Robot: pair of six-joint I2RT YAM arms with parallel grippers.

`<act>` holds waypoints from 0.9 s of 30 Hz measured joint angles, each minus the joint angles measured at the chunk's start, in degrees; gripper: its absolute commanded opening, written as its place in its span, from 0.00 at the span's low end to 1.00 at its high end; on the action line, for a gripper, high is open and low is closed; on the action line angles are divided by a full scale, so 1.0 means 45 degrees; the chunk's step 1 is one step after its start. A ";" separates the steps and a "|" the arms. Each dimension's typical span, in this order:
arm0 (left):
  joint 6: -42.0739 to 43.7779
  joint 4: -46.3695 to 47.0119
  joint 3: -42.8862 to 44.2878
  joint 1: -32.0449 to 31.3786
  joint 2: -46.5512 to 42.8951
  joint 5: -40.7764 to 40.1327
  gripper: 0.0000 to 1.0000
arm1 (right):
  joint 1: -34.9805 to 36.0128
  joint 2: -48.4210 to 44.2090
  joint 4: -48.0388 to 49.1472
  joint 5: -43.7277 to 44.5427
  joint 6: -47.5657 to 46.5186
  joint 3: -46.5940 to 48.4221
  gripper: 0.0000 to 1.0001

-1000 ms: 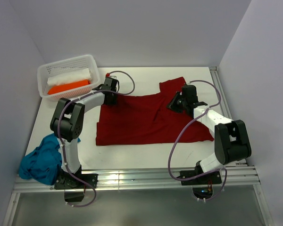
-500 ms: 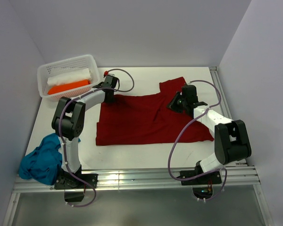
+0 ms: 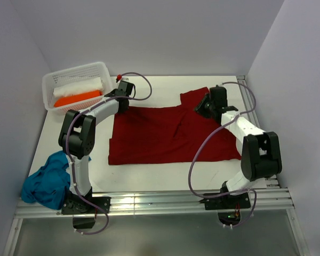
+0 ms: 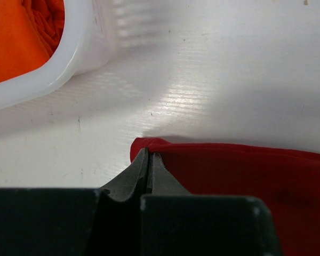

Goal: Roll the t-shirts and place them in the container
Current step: Fold the tshirt

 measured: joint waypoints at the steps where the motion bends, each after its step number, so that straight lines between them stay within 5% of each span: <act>1: 0.0005 0.0049 0.0000 0.0000 0.0000 -0.0034 0.00 | -0.0117 0.0248 -0.0005 0.0107 0.0024 0.0476 0.37; 13: 0.0000 0.0073 -0.0019 0.0000 0.0000 -0.0413 0.01 | -0.1132 0.5814 -0.1821 0.1549 0.0019 0.7359 0.58; 21: -0.0005 0.0107 -0.0131 0.0000 -0.0029 -0.0359 0.01 | -0.1574 0.9938 -0.4328 0.2793 -0.0418 1.3143 0.58; 27: -0.0010 0.0107 -0.0131 0.0000 -0.0029 -0.0330 0.01 | -0.1831 1.1696 -0.5552 0.2735 -0.1107 1.5693 0.48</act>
